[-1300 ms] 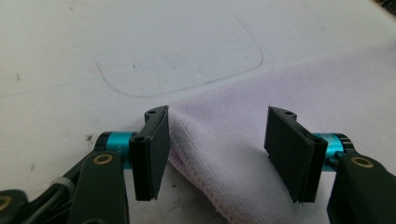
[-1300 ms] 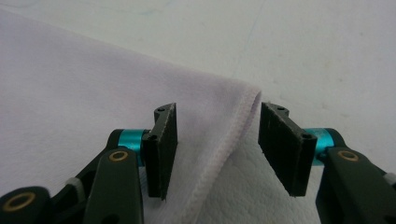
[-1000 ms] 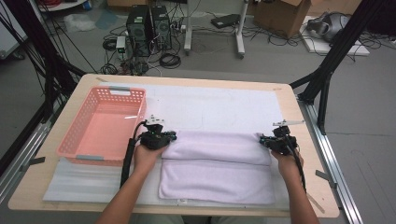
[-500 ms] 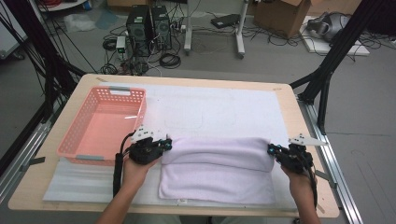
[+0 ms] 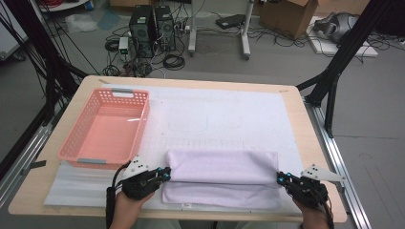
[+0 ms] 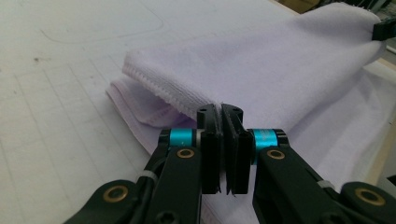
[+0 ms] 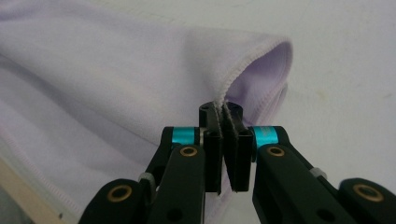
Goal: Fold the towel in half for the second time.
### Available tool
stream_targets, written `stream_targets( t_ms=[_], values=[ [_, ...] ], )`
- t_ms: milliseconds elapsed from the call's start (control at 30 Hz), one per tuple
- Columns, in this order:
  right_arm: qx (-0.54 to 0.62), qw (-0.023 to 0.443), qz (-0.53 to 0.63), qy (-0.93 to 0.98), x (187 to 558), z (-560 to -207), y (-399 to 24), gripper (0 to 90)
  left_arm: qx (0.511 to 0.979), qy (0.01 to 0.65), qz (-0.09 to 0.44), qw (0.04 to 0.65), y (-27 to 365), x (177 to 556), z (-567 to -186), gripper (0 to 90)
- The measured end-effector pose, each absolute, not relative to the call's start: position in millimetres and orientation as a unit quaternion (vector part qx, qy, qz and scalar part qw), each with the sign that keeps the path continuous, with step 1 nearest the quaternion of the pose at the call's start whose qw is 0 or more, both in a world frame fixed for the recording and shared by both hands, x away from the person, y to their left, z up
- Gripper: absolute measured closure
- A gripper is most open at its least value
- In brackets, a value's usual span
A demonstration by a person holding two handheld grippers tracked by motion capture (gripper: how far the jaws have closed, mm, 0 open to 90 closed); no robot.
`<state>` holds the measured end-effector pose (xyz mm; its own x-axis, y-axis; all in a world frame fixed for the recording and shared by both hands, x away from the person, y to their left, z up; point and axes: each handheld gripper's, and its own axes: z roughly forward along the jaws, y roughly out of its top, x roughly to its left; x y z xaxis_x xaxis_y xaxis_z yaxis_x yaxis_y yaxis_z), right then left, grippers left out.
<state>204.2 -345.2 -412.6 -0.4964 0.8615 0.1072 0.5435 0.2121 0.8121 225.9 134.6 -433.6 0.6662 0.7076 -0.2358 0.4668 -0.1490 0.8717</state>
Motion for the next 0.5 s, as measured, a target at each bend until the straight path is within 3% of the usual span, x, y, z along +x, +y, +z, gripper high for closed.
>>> stream_targets(
  t_ms=[33,67,100,133,233,400,433,500],
  values=[
    [0.467,0.185,0.423,0.754,203.2,-413.3,-345.8,86.0,0.749,0.394,0.115,0.520,134.6,225.3,-433.9,80.6],
    [0.468,0.180,0.420,0.756,202.3,-413.5,-346.3,84.2,0.744,0.403,0.117,0.520,134.0,226.2,-433.9,70.8],
    [0.470,0.184,0.420,0.754,201.2,-413.1,-346.1,77.5,0.741,0.408,0.117,0.521,133.8,227.0,-433.6,59.0],
    [0.473,0.186,0.421,0.752,200.7,-412.4,-345.9,72.3,0.736,0.414,0.115,0.523,134.8,229.8,-431.5,53.1],
    [0.481,0.193,0.442,0.732,203.8,-405.4,-348.0,62.5,0.722,0.427,0.122,0.531,136.6,240.7,-425.3,46.6],
    [0.491,0.197,0.430,0.731,227.0,-402.1,-341.5,56.2,0.733,0.452,0.096,0.499,127.1,266.4,-430.0,47.3],
    [0.494,0.195,0.425,0.733,233.2,-403.8,-339.5,56.4,0.737,0.455,0.092,0.492,124.0,269.5,-432.6,51.9],
    [0.502,0.191,0.417,0.734,243.6,-408.0,-335.5,62.4,0.744,0.449,0.088,0.487,120.3,271.6,-436.0,73.1]
  ],
)
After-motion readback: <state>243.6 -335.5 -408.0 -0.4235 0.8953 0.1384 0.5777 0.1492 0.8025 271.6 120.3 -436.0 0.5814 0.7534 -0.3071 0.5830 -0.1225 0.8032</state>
